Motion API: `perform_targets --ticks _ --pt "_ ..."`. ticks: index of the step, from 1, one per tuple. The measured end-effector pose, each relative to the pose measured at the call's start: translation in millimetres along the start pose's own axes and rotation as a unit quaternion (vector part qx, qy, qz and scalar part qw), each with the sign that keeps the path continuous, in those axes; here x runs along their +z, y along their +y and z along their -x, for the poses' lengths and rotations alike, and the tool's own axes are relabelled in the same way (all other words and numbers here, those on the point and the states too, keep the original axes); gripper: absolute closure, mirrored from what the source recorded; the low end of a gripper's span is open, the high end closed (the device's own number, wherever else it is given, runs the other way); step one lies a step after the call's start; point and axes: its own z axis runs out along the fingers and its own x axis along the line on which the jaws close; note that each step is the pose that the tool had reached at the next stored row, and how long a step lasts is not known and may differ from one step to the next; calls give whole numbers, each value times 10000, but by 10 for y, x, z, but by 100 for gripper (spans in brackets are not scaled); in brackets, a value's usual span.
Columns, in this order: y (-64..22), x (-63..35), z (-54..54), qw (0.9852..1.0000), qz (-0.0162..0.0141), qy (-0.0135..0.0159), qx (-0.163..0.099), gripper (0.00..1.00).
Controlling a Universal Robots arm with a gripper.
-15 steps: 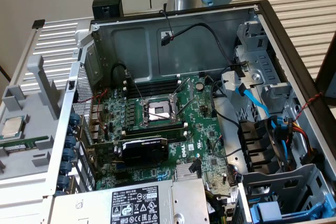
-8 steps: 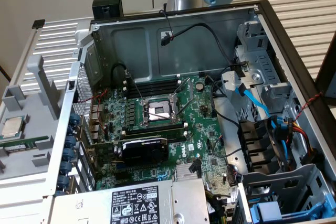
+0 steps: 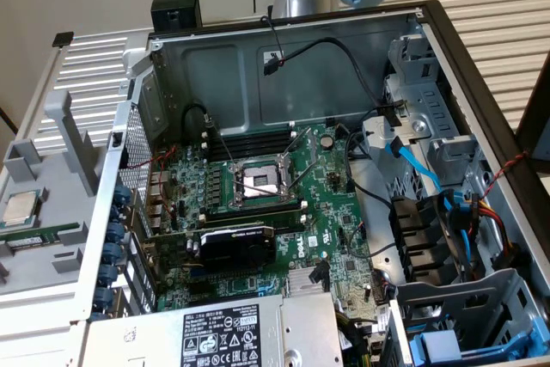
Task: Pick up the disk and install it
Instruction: 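Pick up the disk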
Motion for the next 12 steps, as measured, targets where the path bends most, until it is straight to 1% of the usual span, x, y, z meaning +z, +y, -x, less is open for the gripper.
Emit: perform_targets --ticks 9,12 --pt "-223 -55 -221 10000 36 -1 0 63" --pt "-282 -65 -298 10000 48 -1 0 63"
